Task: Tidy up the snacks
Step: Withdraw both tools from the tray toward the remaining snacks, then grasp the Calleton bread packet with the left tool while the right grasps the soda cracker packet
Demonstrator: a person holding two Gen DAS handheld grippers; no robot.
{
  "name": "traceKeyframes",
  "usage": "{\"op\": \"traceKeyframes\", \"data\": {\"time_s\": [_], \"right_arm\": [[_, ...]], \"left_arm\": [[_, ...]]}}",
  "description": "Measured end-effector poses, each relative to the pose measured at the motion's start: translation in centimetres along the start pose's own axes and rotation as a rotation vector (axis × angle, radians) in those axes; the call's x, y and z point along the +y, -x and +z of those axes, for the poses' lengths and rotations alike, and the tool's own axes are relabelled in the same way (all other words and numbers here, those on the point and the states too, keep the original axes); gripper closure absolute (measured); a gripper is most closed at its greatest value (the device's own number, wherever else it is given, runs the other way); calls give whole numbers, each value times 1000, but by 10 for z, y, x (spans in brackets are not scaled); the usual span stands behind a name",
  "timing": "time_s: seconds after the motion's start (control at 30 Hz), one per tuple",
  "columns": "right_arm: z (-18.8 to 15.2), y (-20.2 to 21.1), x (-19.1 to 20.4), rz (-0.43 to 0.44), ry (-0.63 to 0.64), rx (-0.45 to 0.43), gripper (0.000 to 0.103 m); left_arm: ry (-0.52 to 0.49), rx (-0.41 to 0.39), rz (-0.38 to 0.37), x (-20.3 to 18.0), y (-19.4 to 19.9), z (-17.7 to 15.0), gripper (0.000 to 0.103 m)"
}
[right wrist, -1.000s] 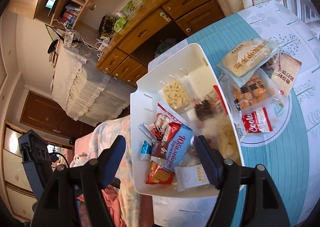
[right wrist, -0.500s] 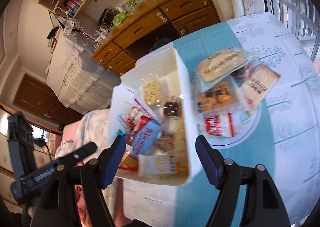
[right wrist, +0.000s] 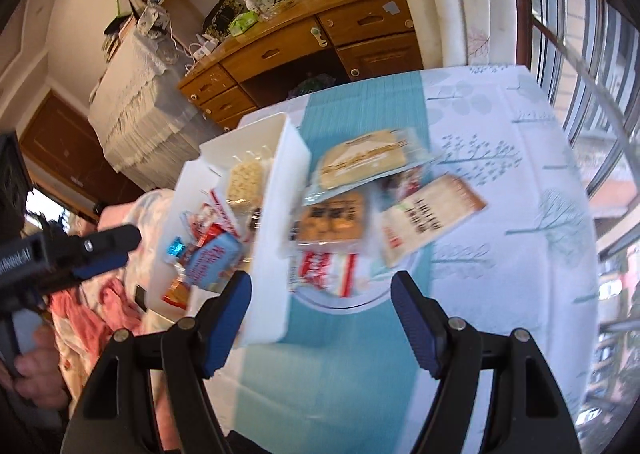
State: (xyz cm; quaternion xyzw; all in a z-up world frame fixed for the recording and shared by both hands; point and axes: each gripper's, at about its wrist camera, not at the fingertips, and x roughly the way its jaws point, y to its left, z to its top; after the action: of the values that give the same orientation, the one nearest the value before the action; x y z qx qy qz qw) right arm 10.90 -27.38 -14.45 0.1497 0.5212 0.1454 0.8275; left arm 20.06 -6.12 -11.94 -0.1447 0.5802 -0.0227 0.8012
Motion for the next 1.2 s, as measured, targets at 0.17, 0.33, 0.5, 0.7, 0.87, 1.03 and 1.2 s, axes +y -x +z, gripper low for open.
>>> {"op": "traceKeyframes", "data": {"time_s": [0.17,0.33,0.5,0.7,0.87,1.03,1.2], "right_arm": [[4,-3,-19,-59,72,-15,30],[4,-9,-21,-164,249,-66,30],[1,-20,-25,-216,406,-66,30],[2,-37,-37,-220,474,-50,30],[2,-53,-42,-180,529,-8,30],[2,-74,-41,-172,562,29,28],[6,-91,-40,-171,549,37,21]], "left_arm": [[8,64,-3,-29,-23,17,29],[18,137,9,-50,-48,39,29],[59,234,19,-70,-82,61,29],[101,327,12,-86,-127,83,28],[87,360,39,-100,-161,109,28],[84,375,78,-113,-192,131,15],[63,430,139,-122,-231,141,12]]}}
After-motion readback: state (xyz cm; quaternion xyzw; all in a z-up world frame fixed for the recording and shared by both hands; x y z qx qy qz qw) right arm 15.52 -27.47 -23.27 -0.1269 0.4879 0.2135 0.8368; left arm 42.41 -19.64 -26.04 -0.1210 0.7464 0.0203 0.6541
